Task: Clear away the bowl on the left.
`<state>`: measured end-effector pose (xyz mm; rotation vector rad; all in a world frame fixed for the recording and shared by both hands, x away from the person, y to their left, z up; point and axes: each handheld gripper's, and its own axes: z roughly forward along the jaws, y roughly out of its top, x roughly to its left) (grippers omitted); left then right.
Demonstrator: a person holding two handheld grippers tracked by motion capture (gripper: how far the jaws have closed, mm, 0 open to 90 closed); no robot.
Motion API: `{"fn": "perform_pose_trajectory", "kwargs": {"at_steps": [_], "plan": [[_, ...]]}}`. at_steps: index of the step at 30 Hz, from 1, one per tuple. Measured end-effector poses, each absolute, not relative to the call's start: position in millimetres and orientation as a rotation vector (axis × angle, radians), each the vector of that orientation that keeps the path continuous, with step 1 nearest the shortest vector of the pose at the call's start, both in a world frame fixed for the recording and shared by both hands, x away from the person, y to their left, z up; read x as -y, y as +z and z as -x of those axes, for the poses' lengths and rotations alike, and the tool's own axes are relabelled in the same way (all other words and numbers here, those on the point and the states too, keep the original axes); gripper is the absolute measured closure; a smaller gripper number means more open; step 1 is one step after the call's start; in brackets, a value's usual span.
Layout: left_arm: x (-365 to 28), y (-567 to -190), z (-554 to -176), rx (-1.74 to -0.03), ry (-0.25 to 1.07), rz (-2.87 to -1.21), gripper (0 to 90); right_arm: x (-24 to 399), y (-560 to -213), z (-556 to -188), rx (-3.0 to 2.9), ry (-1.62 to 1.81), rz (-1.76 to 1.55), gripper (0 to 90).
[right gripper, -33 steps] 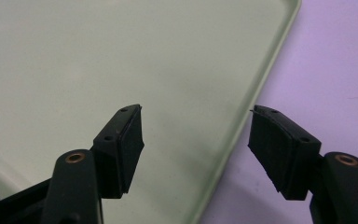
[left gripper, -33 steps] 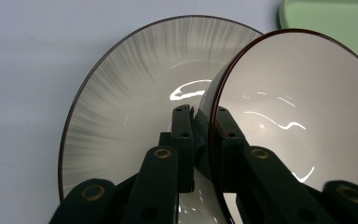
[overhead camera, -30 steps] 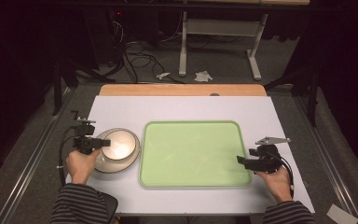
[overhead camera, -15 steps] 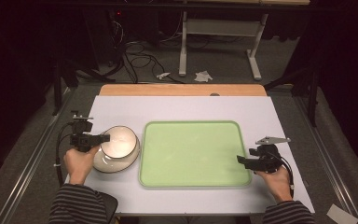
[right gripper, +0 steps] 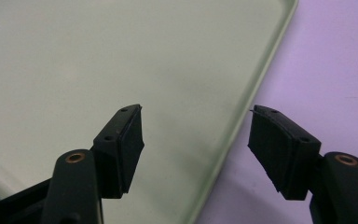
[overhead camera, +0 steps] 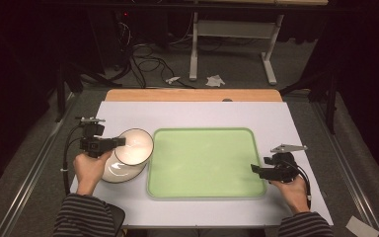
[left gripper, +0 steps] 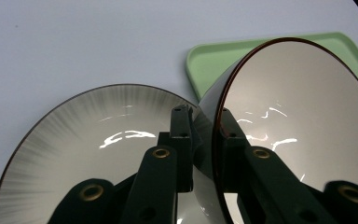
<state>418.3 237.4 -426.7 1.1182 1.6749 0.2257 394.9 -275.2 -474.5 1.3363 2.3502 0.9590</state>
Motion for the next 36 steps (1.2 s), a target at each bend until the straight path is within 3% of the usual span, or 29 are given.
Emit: {"fn": "perform_pose_trajectory", "kwargs": {"at_steps": [12, 26, 36], "plan": [[-206.0, -417.7, -418.2, -1.612, 0.212, -1.211, 80.9, 275.4, -474.4, -394.7, -2.346, 0.96, -1.344, 36.7], [-136.0, -393.9, -421.9, -1.465, 0.114, -1.318, 80.8, 275.8, -474.4, -394.4, -2.342, 0.965, -1.352, 36.8], [-93.4, -405.5, -427.1, -1.415, 0.04, -1.42, 80.8, 277.4, -473.8, -392.1, -2.335, 0.966, -1.35, 36.9]]}}
